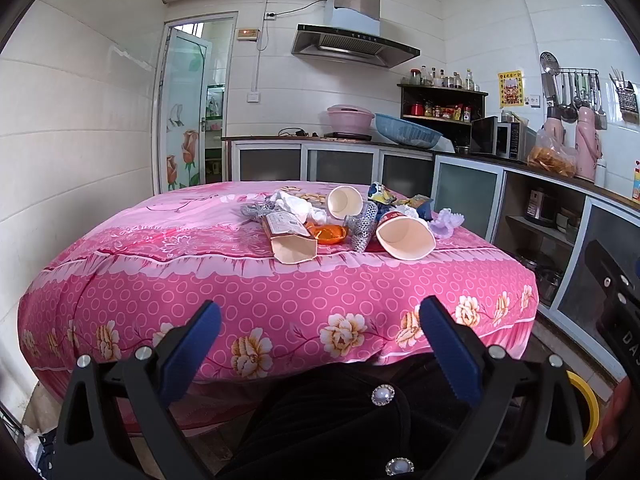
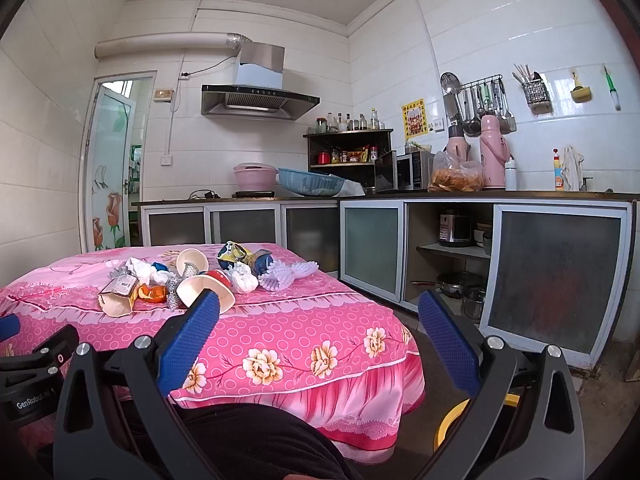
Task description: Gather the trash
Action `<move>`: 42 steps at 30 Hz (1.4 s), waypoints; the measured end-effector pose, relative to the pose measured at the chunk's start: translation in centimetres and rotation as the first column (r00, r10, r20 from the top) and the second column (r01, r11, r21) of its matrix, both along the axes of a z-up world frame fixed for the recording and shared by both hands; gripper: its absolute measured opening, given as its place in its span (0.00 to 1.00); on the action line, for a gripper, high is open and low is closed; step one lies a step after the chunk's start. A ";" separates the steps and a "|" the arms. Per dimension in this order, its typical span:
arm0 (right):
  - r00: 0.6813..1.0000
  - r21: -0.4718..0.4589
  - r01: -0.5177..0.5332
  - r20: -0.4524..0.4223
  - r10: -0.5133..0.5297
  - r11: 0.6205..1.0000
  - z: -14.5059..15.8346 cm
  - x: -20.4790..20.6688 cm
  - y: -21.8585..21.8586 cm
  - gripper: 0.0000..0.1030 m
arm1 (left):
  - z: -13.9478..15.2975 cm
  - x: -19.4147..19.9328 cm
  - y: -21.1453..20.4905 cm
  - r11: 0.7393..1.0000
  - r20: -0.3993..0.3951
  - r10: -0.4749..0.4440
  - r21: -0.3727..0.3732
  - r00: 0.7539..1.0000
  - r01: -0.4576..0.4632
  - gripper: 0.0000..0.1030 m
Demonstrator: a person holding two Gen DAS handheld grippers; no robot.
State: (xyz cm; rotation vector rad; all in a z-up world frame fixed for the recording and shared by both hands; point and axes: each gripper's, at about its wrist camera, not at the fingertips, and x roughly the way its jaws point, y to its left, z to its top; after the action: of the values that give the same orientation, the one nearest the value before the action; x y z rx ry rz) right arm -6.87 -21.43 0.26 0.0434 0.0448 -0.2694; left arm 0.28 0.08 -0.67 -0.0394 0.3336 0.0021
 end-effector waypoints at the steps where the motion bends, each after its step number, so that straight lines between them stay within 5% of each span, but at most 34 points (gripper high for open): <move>1: 1.000 0.000 0.001 0.000 -0.001 1.000 0.0 0.0 0.0 0.92 | 0.0 0.0 0.0 1.000 0.000 -0.001 0.000 1.000 0.001 0.93; 42: 1.000 0.008 0.005 -0.006 -0.005 1.000 -0.6 0.2 -0.5 0.92 | 0.0 -0.1 -0.3 1.000 -0.013 0.002 0.011 1.000 -0.002 0.93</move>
State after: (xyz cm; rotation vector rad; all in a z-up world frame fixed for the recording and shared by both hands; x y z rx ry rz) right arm -6.72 -21.93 -0.33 0.0508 0.0519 -0.2744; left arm 0.23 -0.18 -0.63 -0.0291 0.3463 0.0061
